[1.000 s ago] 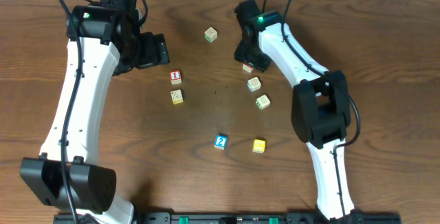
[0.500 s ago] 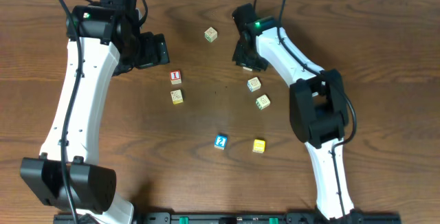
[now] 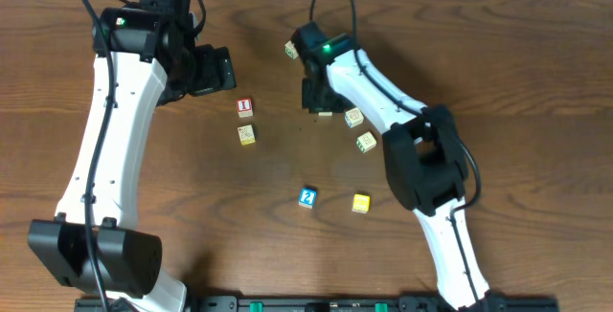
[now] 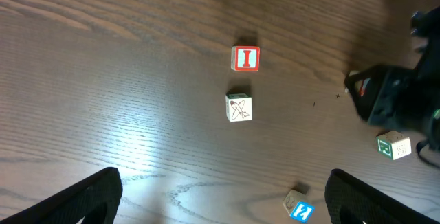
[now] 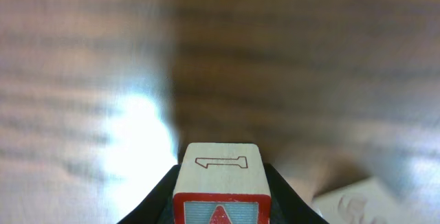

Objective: Spell out Ai2
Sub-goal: 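Carry the 'A' block left and set it down beside the 'I' block, then retract the right arm to the right and move left gripper to 'I' block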

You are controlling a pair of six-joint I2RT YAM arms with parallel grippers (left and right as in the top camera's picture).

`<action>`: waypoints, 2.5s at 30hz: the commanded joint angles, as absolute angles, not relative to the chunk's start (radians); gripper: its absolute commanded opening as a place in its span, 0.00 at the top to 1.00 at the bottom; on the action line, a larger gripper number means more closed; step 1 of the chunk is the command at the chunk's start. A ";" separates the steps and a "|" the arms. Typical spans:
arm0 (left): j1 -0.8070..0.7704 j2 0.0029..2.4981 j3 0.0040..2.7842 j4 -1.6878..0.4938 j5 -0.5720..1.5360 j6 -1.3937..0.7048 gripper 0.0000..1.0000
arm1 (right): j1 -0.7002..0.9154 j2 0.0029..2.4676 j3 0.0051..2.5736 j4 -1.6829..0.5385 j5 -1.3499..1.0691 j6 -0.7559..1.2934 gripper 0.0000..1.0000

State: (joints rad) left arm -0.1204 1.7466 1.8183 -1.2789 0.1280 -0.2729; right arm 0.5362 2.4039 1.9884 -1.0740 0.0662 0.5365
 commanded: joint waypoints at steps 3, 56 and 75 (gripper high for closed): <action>-0.118 1.745 1.837 -1.283 0.123 -0.265 0.05 | 0.600 2.369 1.984 -1.086 0.051 0.527 0.76; -0.285 1.632 1.811 -1.323 -0.222 -0.397 0.05 | 0.421 1.816 1.988 -1.089 0.296 0.499 0.01; -0.297 1.937 1.782 -1.147 -0.045 -0.422 0.05 | 0.288 1.542 1.988 -1.494 0.313 0.510 0.01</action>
